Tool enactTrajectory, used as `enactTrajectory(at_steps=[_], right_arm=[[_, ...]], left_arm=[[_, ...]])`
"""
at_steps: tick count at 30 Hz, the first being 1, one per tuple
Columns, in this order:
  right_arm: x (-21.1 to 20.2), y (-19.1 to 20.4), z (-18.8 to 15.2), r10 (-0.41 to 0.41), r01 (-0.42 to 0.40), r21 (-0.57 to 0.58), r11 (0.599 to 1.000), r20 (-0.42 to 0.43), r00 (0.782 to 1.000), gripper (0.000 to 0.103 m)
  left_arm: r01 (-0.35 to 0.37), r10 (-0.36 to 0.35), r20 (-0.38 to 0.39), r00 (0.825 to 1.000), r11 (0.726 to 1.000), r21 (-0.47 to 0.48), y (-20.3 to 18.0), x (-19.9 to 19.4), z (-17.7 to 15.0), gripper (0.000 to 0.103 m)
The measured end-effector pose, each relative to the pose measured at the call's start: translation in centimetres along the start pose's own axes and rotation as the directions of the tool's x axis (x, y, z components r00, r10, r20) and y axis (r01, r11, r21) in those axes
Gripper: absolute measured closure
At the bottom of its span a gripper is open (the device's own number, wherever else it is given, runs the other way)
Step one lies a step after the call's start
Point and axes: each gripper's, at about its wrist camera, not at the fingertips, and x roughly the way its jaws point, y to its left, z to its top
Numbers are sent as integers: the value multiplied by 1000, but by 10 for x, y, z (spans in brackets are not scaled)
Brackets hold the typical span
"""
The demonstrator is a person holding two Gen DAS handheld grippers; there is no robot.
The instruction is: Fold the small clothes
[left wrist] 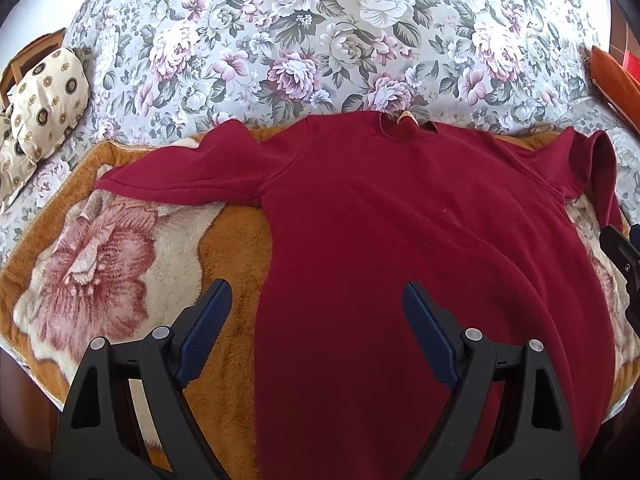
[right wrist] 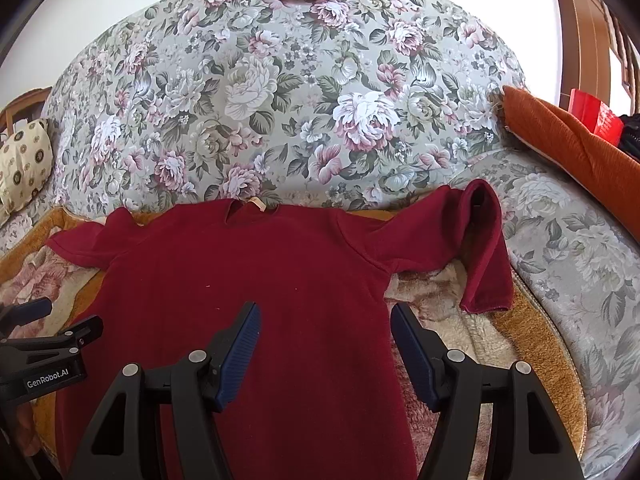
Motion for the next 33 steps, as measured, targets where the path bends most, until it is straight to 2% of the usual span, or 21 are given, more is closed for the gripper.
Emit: enactTrajectory(at_steps=[33], right_arm=[[6,2,-2,-2,2,-3,1000,-29,1000,38]], left_arm=[[7,-7,-5,1000,1000,-14,1,1,1,16]])
